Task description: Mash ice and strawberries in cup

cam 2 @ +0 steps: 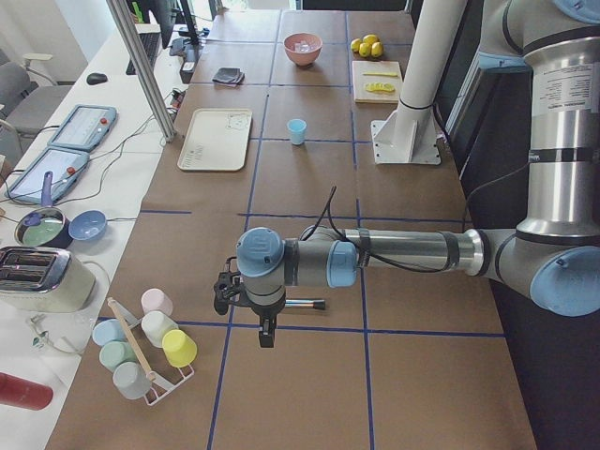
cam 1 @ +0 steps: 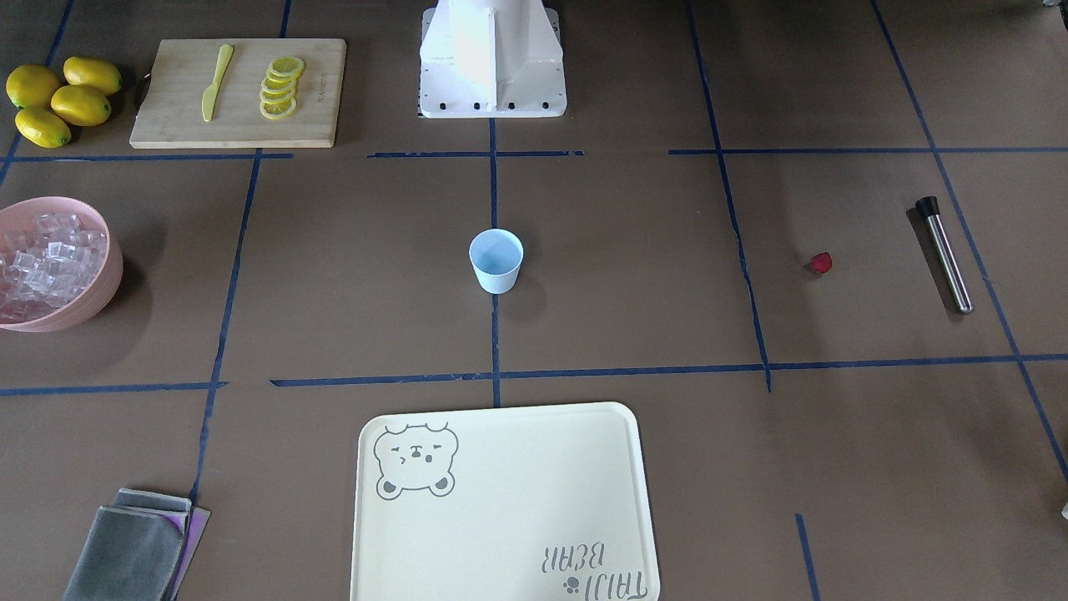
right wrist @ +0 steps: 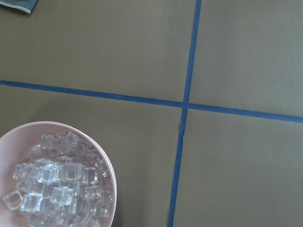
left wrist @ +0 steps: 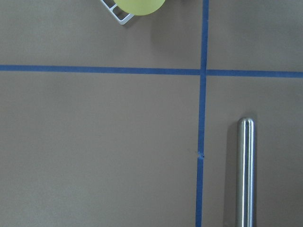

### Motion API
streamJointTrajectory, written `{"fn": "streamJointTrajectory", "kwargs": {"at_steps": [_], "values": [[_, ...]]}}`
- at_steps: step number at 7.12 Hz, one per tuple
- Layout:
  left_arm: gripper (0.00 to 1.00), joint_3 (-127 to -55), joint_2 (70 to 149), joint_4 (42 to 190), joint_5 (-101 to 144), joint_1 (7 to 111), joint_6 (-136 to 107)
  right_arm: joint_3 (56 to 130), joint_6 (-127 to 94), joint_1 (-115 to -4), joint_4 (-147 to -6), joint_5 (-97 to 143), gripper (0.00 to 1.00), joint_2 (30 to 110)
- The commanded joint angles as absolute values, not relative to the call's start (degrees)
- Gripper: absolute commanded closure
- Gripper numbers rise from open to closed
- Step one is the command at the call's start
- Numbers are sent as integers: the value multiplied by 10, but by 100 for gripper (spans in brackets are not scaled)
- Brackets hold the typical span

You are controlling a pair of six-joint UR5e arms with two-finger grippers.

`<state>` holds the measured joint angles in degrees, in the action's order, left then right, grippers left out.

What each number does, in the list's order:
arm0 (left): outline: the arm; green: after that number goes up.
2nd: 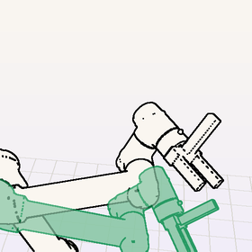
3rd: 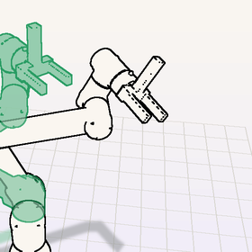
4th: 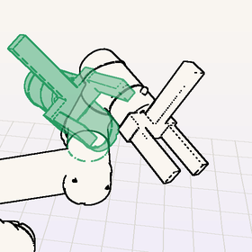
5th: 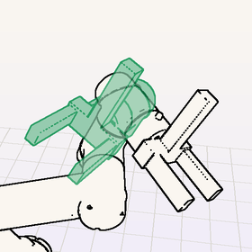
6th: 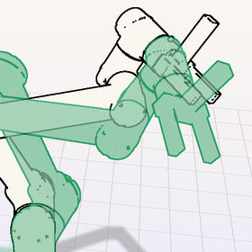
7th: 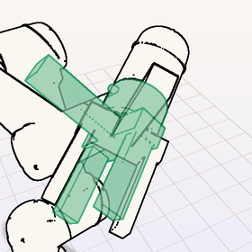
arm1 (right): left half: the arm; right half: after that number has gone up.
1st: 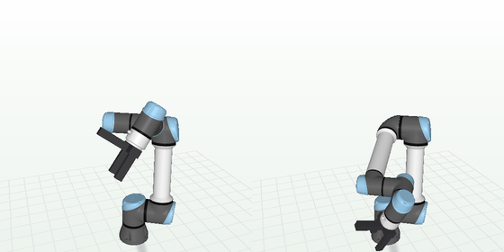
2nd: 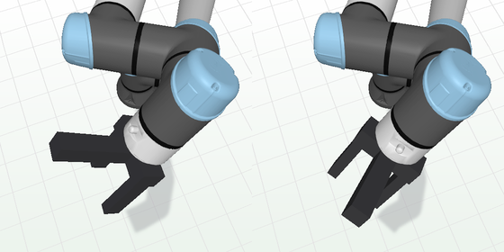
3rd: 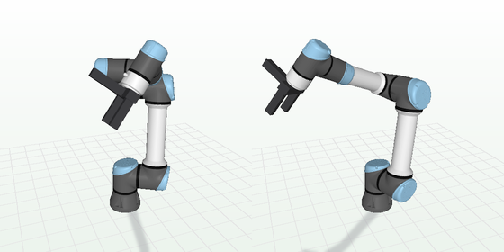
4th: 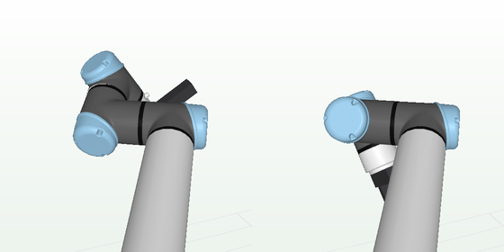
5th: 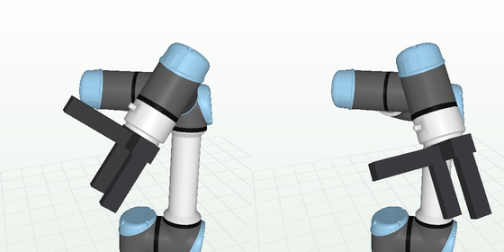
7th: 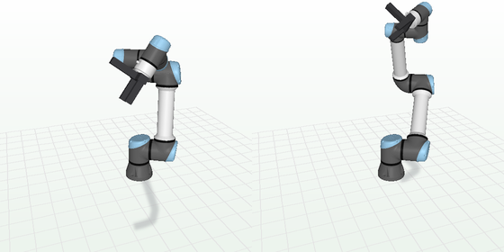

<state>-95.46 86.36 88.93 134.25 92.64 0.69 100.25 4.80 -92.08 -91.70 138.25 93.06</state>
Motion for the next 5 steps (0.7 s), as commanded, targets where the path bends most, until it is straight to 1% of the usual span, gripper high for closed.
{"fn": "streamJointTrajectory", "kwargs": {"at_steps": [1,3,5], "values": [[0,-958,878,890,1341,926,10,1019,31,-895,-912,1383,0,927],[0,-958,879,909,1339,925,6,1089,-118,-827,-911,1379,0,926],[0,-958,879,909,1339,925,6,1118,-168,-790,-911,1347,1,928]]}}
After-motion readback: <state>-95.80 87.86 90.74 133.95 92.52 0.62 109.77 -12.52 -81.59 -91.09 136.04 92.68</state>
